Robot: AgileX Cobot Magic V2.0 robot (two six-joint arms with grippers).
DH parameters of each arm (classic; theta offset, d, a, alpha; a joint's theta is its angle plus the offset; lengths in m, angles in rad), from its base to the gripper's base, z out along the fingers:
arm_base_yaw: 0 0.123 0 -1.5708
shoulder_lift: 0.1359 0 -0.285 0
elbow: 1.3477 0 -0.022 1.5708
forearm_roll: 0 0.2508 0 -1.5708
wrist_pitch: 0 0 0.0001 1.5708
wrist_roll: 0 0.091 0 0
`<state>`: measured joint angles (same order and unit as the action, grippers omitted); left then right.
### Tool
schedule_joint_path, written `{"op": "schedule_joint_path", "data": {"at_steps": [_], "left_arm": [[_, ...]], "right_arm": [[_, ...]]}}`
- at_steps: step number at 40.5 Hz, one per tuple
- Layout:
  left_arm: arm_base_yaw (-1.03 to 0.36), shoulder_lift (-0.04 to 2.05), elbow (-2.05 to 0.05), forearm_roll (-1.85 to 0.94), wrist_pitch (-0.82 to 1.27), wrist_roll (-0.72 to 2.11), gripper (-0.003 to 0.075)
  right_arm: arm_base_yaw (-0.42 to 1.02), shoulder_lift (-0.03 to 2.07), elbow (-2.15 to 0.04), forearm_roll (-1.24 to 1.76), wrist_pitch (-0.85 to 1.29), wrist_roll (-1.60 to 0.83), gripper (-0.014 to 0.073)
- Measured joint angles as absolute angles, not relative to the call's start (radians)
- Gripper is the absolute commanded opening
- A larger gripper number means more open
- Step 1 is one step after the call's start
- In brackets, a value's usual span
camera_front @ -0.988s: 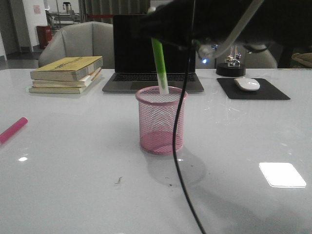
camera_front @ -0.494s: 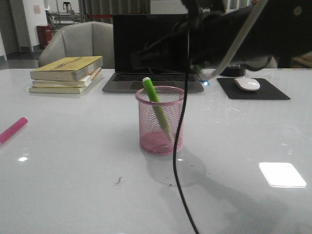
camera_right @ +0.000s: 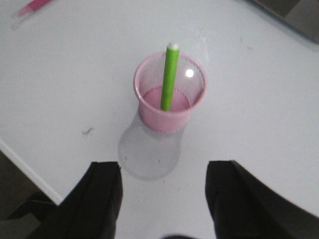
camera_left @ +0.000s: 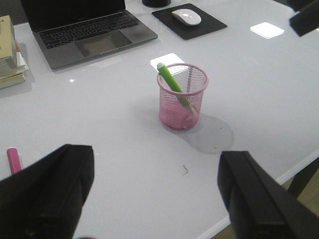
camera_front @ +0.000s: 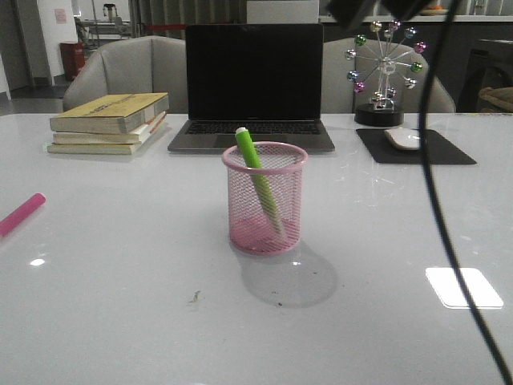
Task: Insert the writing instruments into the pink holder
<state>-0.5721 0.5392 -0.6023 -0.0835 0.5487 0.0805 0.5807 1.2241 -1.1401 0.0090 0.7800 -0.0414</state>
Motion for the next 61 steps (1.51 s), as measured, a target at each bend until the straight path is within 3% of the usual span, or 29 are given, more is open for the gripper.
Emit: {"op": "schedule_joint_path", "data": {"at_steps": [9,29,39,47,53,61], "left_arm": [[-0.572,0.539,-0.602,-0.084,0.549,0.08,0.0568],[-0.572,0.539,-0.602,-0.084,0.546,0.08,0.0568],[-0.572,0.539,-0.602,-0.092,0.493,0.08,0.0567],[-0.57,0.582,-0.602,-0.101,0.484,0.08,0.0484],[-0.529,0.717,-0.642,-0.084,0.571,0.08,0.0434],[-0.399,0.954,-0.754,-0.074,0.697,0.08,0.0439]], "right_arm": [[0.581,1.038,-1.024,-0.051,0.847,0.032,0.0487],[0.581,0.613,-0.641,-0.053,0.708,0.043,0.0487],[0.581,0.589,-0.625,-0.053,0.708,0.046,0.0487],[0.581,0.589,-0.625,-0.053,0.708,0.046,0.0487],[0.581,0.589,-0.624,-0.053,0.708,0.046,0.0487],[0.581,0.589,-0.623,-0.053,0.708,0.046,0.0487]]}}
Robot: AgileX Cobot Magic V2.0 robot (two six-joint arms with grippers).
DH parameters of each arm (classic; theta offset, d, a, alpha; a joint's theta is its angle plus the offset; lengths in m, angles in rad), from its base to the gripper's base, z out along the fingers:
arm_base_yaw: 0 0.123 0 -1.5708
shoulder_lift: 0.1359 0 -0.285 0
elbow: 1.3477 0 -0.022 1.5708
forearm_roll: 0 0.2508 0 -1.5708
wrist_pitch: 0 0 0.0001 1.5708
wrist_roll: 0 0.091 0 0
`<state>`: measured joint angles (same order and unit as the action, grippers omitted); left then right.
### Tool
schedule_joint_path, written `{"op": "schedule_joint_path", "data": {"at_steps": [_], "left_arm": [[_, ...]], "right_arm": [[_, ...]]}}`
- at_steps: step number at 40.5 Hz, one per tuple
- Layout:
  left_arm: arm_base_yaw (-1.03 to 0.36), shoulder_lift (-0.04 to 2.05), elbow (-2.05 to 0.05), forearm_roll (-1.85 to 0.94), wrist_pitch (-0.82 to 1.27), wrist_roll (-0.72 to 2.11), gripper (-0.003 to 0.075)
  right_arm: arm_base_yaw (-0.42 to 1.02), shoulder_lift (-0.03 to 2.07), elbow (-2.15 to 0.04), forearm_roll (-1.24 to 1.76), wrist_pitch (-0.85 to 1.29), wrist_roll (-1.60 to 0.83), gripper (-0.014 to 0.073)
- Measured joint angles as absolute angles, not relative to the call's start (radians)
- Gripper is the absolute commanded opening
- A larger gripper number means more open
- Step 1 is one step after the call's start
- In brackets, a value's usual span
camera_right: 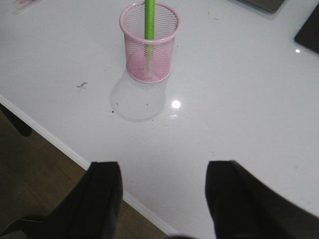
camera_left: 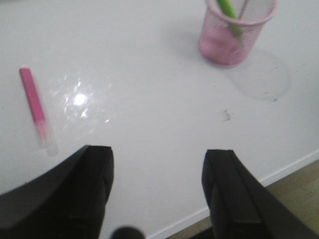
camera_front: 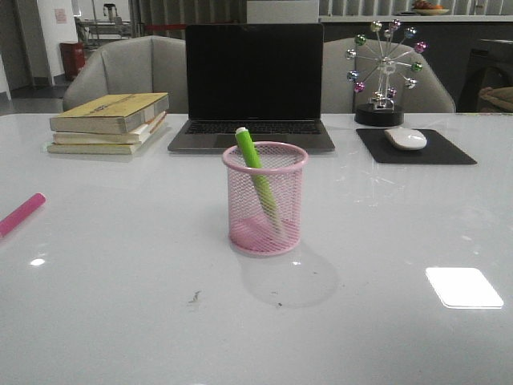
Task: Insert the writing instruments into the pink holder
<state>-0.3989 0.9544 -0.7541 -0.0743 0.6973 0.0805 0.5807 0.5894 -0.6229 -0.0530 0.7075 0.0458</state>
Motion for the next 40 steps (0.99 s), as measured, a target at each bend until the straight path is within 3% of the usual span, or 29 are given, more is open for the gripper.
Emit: {"op": "schedule_joint_path", "data": {"at_steps": [9,19,40], "left_arm": [[-0.205,1.232,-0.889,-0.073,0.721,0.08,0.0506],[-0.076,1.522,-1.052,-0.073,0.718,0.08,0.051],[-0.051,1.942,-1.381,-0.073,0.717,0.08,0.051]], "right_arm": [[0.581,0.589,-0.623,-0.053,0.708,0.046,0.0487],[0.581,0.589,-0.623,-0.053,0.708,0.048,0.0487],[0.581,0.589,-0.623,-0.053,0.708,0.048,0.0487]]}}
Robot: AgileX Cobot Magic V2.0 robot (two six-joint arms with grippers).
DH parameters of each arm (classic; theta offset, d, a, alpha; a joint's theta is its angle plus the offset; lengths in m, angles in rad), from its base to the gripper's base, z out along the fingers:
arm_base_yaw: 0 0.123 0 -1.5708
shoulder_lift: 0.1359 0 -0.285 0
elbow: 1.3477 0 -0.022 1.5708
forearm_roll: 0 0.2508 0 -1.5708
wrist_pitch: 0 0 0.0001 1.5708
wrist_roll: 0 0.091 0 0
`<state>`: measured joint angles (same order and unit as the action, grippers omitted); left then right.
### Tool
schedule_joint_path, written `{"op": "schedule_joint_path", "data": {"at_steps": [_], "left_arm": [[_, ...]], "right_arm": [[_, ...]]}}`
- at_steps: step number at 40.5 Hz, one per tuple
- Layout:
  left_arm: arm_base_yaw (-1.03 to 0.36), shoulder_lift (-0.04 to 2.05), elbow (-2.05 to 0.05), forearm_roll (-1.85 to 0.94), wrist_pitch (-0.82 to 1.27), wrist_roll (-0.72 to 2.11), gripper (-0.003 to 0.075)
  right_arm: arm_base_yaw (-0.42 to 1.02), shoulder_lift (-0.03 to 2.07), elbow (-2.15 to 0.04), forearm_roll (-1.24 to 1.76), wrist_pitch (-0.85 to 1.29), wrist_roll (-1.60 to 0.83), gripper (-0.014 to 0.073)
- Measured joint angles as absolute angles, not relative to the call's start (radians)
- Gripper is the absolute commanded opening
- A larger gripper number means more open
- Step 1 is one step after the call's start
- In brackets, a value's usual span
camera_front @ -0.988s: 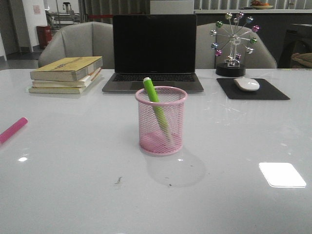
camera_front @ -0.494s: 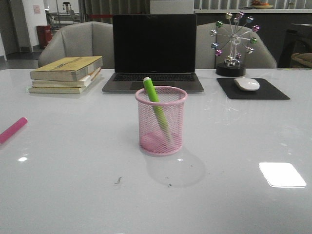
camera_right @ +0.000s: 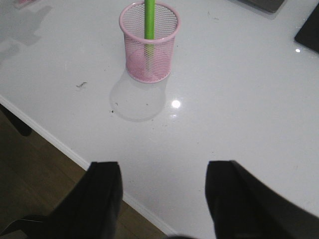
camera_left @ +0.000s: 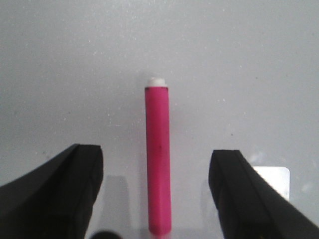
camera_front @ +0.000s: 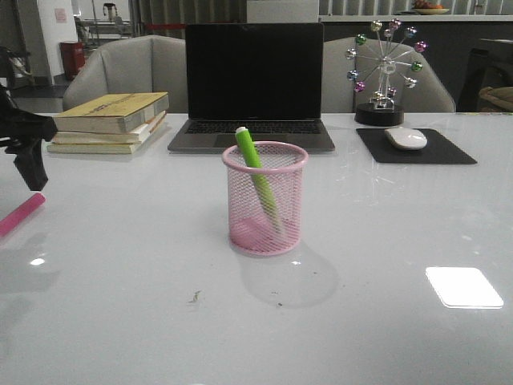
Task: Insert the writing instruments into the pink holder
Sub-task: 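Lower the left gripper over the pink highlighter and close on it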
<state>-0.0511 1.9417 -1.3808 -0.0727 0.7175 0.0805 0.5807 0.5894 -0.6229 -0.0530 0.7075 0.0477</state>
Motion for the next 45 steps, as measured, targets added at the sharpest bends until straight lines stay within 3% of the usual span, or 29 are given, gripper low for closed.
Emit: {"op": "schedule_joint_path", "data": {"at_steps": [20,36,45], "left_arm": [[-0.051,2.11,-1.513,-0.07,0.749,0.08,0.0503],[-0.051,2.114,-1.519,-0.069,0.767,0.08,0.0185],[-0.051,2.114,-1.52,-0.069,0.767,0.08,0.0092]], "right_arm": [[0.581,0.589,-0.623,-0.053,0.708,0.048,0.0487],[0.581,0.589,-0.623,-0.054,0.708,0.048,0.0487],[0.581,0.587,-0.623,-0.054,0.708,0.048,0.0487]]}}
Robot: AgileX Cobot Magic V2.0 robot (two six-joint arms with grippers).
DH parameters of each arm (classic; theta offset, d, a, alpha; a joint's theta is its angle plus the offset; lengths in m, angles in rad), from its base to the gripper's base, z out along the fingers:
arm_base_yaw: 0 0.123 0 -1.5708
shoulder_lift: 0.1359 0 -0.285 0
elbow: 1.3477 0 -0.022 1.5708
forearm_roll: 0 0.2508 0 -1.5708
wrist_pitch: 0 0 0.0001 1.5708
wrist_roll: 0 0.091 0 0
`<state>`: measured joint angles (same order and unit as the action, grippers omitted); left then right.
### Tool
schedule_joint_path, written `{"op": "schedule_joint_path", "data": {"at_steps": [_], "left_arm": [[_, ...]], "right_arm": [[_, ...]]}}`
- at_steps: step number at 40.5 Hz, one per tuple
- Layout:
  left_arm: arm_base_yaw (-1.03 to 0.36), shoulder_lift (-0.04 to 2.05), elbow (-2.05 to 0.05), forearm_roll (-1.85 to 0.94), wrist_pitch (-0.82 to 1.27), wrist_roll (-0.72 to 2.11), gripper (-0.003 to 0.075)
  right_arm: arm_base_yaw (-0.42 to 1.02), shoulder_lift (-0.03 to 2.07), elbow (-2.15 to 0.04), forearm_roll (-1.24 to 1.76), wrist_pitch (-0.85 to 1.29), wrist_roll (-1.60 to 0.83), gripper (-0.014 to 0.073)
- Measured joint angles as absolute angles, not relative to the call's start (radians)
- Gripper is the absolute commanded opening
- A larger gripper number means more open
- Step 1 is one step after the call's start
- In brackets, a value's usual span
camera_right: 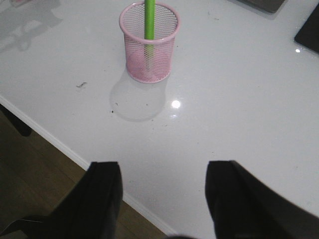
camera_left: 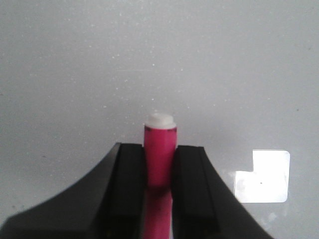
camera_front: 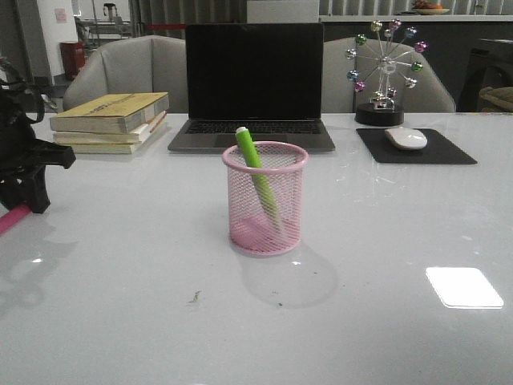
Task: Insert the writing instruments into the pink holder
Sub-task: 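Lower the left gripper over the pink highlighter and close on it, then lift the pink highlighter upright with the left gripper toward the holder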
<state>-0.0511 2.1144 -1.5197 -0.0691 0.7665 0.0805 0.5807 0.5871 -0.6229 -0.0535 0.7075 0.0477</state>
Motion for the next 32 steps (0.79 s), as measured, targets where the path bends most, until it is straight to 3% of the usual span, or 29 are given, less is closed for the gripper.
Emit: {"op": "schedule_joint_path", "data": {"at_steps": [7,14,32], "left_arm": [[-0.051,2.098,-1.517,-0.076,0.769,0.08,0.0091],[-0.071,1.943,-1.445,-0.085,0.694,0.08,0.0091],[-0.259,1.379,-0.946,-0.111,0.108,0.08,0.0091]], "right_arm": [[0.581,0.586,-0.623,-0.054,0.708,0.048,0.0487],[0.581,0.586,-0.623,-0.054,0.708,0.048,0.0487],[0.581,0.586,-0.623,-0.054,0.708,0.048,0.0487]]}}
